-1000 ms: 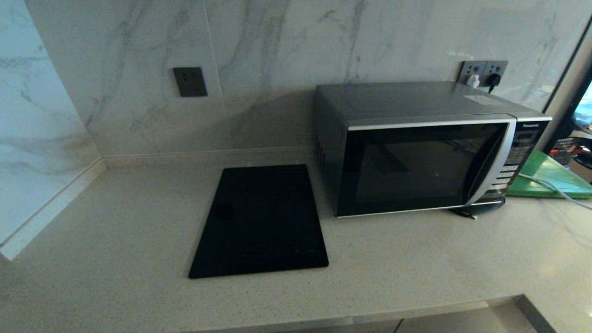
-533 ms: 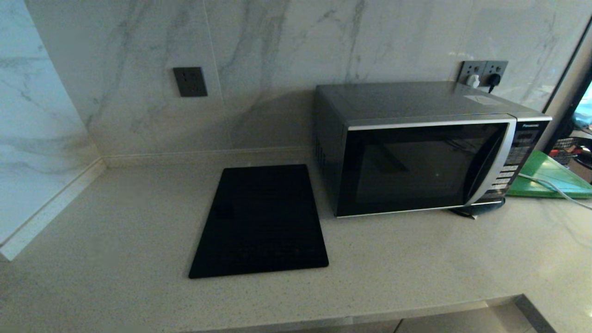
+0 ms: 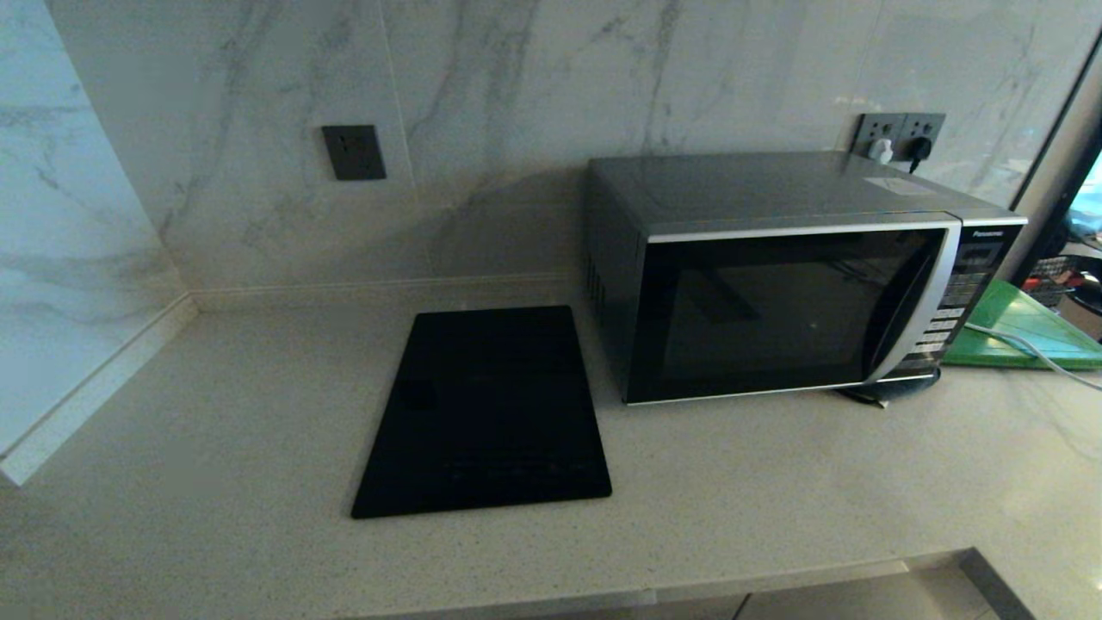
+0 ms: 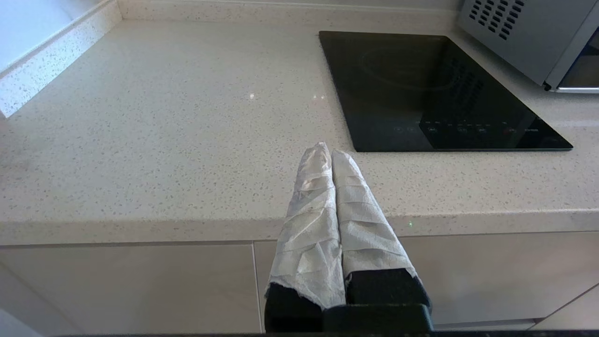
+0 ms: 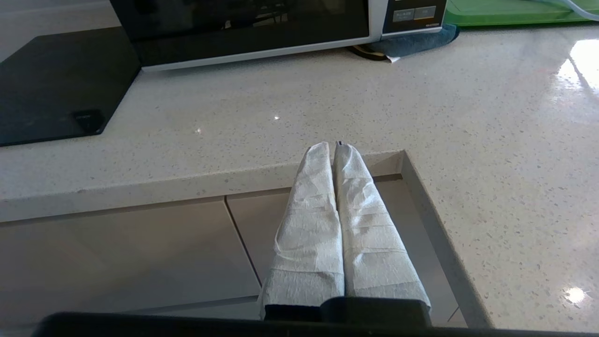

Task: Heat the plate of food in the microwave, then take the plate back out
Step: Open the microwave oven

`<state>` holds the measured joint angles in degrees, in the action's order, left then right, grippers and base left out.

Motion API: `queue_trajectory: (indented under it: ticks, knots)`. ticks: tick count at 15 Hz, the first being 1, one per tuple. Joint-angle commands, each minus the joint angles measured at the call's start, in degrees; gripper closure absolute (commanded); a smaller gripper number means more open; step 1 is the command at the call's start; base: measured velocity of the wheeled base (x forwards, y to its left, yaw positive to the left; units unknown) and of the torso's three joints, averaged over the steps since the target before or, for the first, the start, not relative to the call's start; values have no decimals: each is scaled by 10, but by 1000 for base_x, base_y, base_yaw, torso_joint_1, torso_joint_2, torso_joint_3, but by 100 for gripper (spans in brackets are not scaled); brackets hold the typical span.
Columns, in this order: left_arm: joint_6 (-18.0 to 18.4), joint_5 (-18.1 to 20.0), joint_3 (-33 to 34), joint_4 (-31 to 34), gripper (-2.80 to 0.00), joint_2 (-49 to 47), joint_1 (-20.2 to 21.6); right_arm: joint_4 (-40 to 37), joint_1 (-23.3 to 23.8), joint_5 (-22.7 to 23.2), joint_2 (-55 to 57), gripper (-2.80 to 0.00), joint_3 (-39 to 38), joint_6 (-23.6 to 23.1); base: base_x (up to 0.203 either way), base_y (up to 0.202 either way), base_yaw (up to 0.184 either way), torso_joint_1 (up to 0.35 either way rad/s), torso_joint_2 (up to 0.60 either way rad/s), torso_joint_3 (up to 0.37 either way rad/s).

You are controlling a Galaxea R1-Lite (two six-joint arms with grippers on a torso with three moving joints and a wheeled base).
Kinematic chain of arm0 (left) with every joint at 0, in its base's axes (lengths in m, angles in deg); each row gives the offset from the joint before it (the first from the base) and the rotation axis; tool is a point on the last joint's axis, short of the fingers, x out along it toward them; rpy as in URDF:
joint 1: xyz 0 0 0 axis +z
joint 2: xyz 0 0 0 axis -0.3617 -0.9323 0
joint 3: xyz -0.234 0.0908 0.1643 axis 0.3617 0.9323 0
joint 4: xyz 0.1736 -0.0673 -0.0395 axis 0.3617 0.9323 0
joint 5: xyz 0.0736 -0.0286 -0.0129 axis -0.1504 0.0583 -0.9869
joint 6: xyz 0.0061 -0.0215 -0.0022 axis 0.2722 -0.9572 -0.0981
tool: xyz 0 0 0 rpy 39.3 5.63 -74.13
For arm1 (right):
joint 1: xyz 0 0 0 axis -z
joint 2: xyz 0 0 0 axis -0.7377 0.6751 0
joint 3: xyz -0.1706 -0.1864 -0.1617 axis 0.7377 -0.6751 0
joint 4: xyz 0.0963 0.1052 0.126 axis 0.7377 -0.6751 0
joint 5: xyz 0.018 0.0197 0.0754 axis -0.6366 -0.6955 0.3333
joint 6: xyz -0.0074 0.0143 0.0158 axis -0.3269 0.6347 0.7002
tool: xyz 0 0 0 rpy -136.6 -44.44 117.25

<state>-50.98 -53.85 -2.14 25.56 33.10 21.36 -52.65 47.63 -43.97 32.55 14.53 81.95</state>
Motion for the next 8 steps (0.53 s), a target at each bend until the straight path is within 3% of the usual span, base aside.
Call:
queue_trajectory:
  ticks: [1,8]
  knots:
    - [0,0,0,0,0,0,0,-1,0,0,1,0,-1,0,0,0,0,0,0,0]
    - [0,0,0,0,0,0,0,0,1,0,1,0,-1,0,0,0,0,0,0,0]
